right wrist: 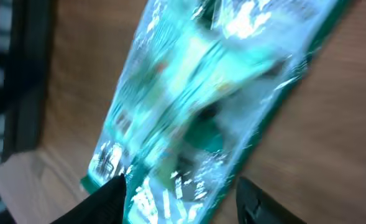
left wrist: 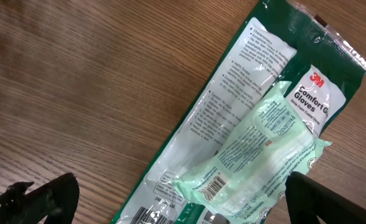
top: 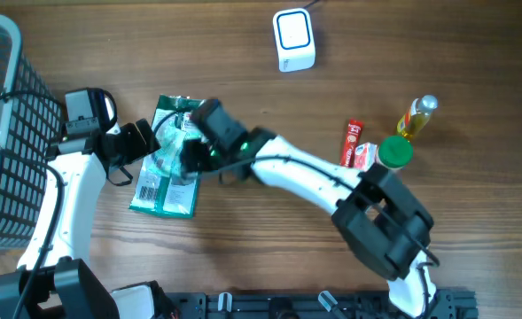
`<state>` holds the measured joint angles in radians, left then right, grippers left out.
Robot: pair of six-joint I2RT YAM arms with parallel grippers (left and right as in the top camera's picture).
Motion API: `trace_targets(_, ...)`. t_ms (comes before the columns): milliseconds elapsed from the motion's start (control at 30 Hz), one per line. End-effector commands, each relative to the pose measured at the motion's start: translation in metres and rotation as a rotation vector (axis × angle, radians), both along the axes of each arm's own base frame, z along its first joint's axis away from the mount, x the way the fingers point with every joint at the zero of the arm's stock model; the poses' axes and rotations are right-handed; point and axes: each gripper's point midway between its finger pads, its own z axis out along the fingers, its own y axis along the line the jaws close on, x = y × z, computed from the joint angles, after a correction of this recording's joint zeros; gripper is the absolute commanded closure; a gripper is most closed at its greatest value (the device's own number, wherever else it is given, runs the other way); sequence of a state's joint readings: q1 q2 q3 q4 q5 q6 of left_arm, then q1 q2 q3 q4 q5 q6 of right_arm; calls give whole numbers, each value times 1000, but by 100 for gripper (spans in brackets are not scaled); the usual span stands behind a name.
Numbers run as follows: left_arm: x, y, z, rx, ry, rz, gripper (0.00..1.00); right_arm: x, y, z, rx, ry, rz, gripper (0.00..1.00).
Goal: Scan the item barcode
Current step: 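Reach right gripper to the mint-green wipes pack on the gloves pack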
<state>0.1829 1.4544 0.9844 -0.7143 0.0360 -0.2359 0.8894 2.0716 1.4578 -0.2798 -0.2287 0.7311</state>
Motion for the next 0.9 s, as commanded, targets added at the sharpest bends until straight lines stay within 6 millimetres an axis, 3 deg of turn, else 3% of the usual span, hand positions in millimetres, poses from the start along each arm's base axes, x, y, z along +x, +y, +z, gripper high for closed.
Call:
trace_targets(0,-1,-3,-2,-1,6,-25,0,-4,4,-14,32,24,-133,39)
trace_targets(100,-1,-3,-2,-1,6,-25,0,4,-9,-23,26,81,-306,37)
trace_targets(133,-1,-3,-2,-1,6,-25,0,5,-11,-25,29,88,-330,41)
trace_targets(300,-1,-3,-2,-1,6,-25,0,9,-6,-23,71,73,-337,50)
trace_targets(533,-1,-3,-2,-1,6,-25,0,20,9,-12,160,29,-330,50)
trace_targets(767,-1,-3,-2,-1,6,-25,0,22,13,-48,155,76,-370,50)
trace_targets(867,-1,-3,-2,-1,6,-25,0,26,17,-52,174,56,-360,68)
